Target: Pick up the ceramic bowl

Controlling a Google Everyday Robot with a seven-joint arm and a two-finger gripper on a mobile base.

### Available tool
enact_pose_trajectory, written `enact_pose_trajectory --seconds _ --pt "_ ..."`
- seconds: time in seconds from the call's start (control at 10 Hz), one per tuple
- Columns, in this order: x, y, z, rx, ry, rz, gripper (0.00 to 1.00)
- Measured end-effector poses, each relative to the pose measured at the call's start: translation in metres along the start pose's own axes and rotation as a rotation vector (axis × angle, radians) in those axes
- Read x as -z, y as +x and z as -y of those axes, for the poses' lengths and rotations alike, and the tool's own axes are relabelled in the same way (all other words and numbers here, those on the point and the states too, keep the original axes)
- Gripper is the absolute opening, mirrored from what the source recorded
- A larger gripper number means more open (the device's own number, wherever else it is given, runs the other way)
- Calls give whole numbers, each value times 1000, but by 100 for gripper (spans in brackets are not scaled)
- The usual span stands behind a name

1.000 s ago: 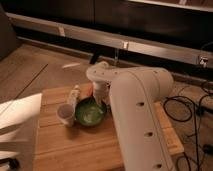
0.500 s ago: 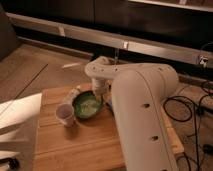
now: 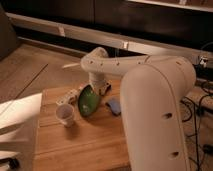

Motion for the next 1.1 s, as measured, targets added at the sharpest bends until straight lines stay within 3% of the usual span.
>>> enact_pose_trajectory --seconds 0.3,1.1 --pt "43 1 3 4 -2 72 0" --pt "42 1 1 7 -3 72 0"
